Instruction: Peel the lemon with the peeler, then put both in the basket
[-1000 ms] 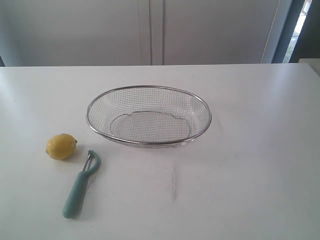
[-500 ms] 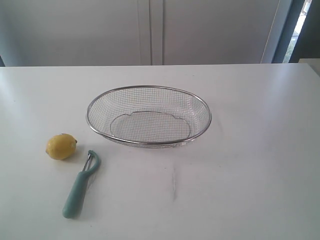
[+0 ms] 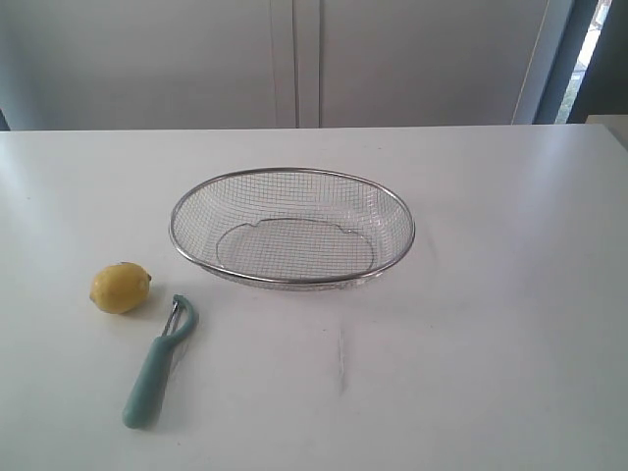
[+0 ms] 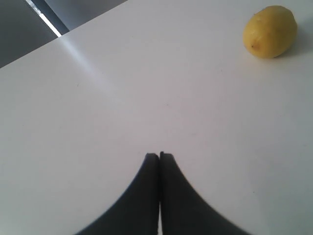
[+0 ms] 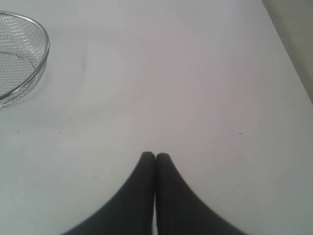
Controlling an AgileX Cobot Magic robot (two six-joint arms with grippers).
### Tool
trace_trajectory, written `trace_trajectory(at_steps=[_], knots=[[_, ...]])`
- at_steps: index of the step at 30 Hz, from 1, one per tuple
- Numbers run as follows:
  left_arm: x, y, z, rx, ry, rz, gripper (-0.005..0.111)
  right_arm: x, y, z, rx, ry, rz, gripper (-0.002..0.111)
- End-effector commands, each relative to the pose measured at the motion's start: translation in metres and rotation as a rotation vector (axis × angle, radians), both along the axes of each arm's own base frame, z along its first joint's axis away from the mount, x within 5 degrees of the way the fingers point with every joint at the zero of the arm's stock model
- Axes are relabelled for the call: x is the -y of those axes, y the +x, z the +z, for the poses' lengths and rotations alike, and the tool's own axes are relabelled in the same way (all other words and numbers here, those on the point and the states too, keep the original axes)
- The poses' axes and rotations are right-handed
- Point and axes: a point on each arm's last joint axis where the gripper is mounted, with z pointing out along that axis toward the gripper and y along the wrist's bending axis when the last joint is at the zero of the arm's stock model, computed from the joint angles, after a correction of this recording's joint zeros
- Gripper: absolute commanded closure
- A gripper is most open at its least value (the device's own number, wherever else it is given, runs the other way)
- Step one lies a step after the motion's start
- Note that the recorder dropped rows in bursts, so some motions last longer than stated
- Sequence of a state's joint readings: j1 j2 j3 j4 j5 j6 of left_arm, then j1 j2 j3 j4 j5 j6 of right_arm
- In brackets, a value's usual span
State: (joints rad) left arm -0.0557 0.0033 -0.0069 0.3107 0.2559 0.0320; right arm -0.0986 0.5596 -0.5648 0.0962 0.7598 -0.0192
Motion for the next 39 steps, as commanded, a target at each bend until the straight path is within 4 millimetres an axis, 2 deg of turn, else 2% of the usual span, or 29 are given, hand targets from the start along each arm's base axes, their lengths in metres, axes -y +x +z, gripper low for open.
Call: trace_trajectory(at_steps=[1, 6, 9, 13, 20, 31, 39], knots=[[0.000, 0.000, -0.002, -0.001, -0.001, 0.005, 0.107, 0.000, 0.000, -0.001, -0.025, 0.006, -0.005, 0.108], [0.000, 0.000, -0.002, -0.001, -0.001, 0.005, 0.107, -0.001, 0.006, 0.001, -0.296, 0.049, 0.018, 0.108], [0.000, 0.000, -0.002, -0.001, -0.001, 0.005, 0.107, -0.006, 0.028, 0.003, -0.476, 0.154, 0.040, 0.108], [0.000, 0.000, -0.002, -0.001, -0.001, 0.005, 0.107, -0.012, 0.055, -0.006, -0.598, 0.163, 0.087, 0.108], [0.000, 0.000, -0.002, -0.001, -0.001, 0.005, 0.107, -0.040, 0.086, -0.017, -0.657, 0.130, 0.214, 0.108], [0.000, 0.000, -0.002, -0.001, -0.001, 0.005, 0.107, -0.090, 0.113, -0.024, -0.684, 0.089, 0.359, 0.108], [0.000, 0.000, -0.002, -0.001, -0.001, 0.005, 0.107, -0.139, 0.130, -0.030, -0.701, 0.048, 0.480, 0.108]])
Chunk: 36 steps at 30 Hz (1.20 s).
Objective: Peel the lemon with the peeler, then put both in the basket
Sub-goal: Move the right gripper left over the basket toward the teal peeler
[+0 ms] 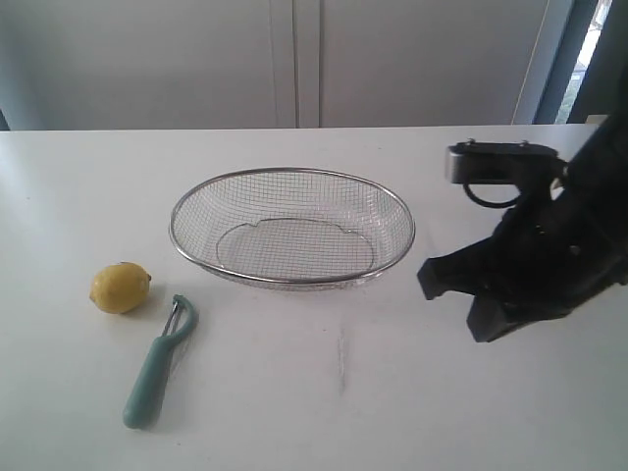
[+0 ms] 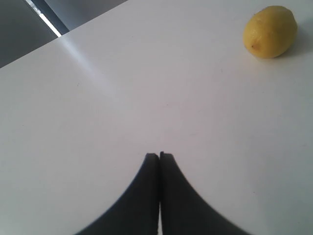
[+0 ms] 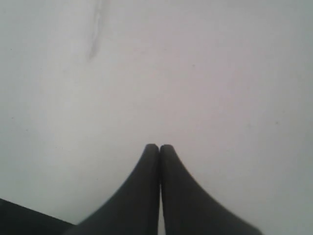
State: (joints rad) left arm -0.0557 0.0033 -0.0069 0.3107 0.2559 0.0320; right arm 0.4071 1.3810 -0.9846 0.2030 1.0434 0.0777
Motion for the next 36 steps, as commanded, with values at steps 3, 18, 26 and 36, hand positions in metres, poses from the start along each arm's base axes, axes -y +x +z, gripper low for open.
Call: trace_trajectory(at_steps=[3, 18, 26, 36], knots=[[0.000, 0.000, -0.002, -0.001, -0.001, 0.005, 0.107, -0.039, 0.011, -0.001, 0.009, 0.014, 0.087, 0.108], [0.000, 0.000, -0.002, -0.001, -0.001, 0.005, 0.107, -0.147, 0.018, -0.015, 0.016, 0.023, 0.331, 0.108], [0.000, 0.000, -0.002, -0.001, -0.001, 0.005, 0.107, -0.196, 0.020, -0.025, 0.028, 0.037, 0.412, 0.108], [0.000, 0.000, -0.002, -0.001, -0.001, 0.005, 0.107, -0.250, 0.018, -0.045, 0.053, 0.079, 0.434, 0.108]])
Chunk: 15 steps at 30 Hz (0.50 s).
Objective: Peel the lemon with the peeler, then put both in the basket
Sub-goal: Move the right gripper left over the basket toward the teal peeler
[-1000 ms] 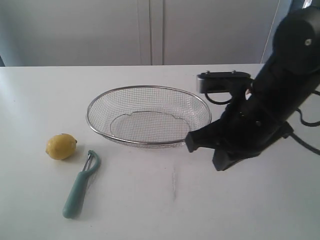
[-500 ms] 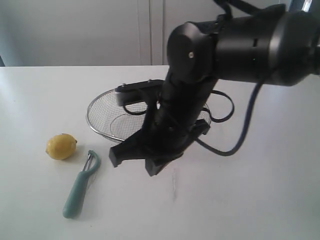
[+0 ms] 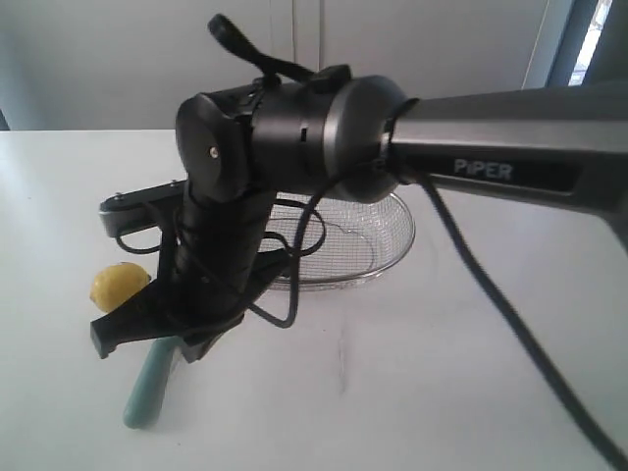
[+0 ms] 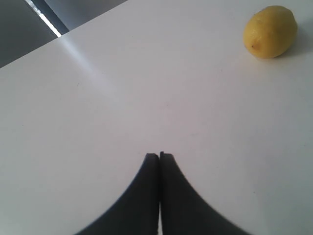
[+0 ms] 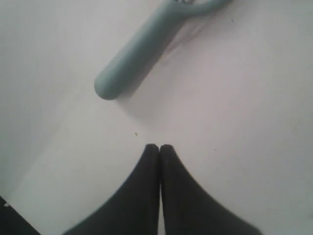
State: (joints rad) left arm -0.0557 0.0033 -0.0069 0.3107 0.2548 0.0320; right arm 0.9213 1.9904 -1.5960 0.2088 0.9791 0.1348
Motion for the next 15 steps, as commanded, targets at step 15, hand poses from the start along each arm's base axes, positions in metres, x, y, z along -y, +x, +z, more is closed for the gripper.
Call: trace_trajectory(at_steps=[15], knots=[[0.000, 0.000, -0.002, -0.002, -0.001, 0.005, 0.107, -0.040, 0.007, -0.016, -0.036, 0.192, -0.262, 0.108]])
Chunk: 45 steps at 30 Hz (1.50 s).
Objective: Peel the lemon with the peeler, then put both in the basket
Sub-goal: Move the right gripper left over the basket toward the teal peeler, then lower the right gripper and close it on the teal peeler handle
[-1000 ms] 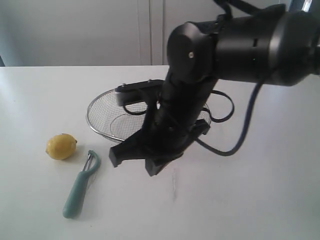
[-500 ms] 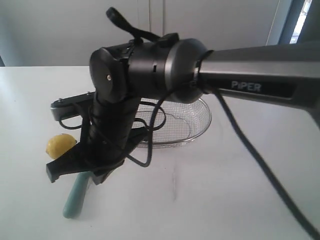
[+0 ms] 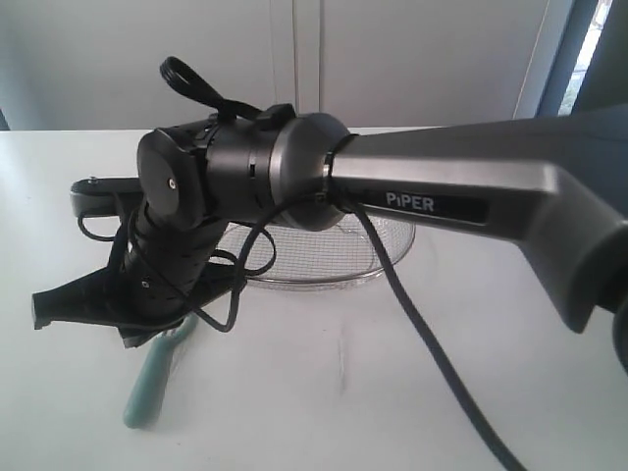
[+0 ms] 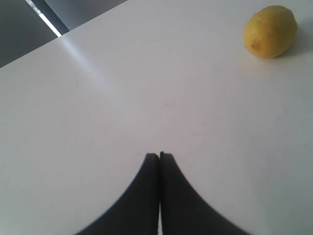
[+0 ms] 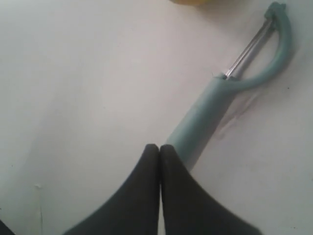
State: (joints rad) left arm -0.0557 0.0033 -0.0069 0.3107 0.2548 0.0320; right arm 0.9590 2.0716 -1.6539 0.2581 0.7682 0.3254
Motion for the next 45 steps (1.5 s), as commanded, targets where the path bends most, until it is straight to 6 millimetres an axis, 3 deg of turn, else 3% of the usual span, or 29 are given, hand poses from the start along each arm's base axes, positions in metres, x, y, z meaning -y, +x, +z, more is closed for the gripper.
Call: trace_trajectory(at_steps=[1, 10, 18, 24, 36, 45], knots=[[0.000, 0.000, -0.002, -0.002, -0.001, 0.005, 0.107, -0.003, 0.001, -0.008, -0.057, 0.011, -0.073, 0.108], [0.000, 0.000, -0.002, -0.002, -0.001, 0.005, 0.107, -0.005, 0.005, -0.015, -0.108, 0.009, -0.196, 0.106], [0.000, 0.000, -0.002, -0.002, -0.001, 0.005, 0.107, -0.023, 0.006, 0.000, -0.030, -0.012, -0.129, 0.105], [0.000, 0.000, -0.002, -0.002, -0.001, 0.005, 0.107, -0.022, 0.008, -0.027, -0.087, -0.128, -0.187, 0.104], [0.000, 0.000, -0.002, -0.002, -0.001, 0.005, 0.107, -0.018, 0.017, -0.030, -0.045, -0.149, -0.318, 0.070], [0.000, 0.000, -0.002, -0.002, -0.001, 0.005, 0.107, -0.029, 0.005, -0.033, -0.100, -0.101, -0.329, 0.068]])
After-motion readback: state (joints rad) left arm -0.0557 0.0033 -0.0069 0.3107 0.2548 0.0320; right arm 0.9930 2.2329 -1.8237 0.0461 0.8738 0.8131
